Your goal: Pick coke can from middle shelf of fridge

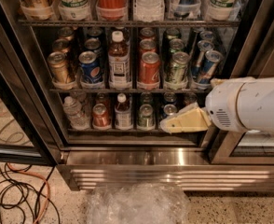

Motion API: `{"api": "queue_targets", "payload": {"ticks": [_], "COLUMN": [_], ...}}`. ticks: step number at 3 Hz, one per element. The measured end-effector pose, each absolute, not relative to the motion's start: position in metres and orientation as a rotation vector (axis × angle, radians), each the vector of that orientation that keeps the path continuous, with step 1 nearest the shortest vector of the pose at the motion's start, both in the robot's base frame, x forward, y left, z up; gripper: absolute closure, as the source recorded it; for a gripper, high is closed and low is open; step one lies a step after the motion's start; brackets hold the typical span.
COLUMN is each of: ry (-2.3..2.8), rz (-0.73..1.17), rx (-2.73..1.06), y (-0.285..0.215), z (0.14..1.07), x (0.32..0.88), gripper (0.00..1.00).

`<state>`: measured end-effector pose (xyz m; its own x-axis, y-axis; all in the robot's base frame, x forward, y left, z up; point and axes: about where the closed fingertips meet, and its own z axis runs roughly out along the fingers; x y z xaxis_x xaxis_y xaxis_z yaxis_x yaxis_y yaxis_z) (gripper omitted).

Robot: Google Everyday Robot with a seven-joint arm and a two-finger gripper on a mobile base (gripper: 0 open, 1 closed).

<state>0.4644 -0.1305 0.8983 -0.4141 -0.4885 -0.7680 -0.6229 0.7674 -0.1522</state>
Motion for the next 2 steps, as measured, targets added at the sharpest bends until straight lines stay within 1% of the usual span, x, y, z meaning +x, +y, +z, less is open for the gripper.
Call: {"api": "queue_targets", "payload": {"ticks": [1,2], "ry": [2.056,2.053], "rz": [0.176,0.174], "rx": [-0.744,-0.741], "y": [-0.1479,-0.1481], "z": [0.9064,0.9071], "x": [0.4879,0.4892], "gripper": [0.00,0.00]}}
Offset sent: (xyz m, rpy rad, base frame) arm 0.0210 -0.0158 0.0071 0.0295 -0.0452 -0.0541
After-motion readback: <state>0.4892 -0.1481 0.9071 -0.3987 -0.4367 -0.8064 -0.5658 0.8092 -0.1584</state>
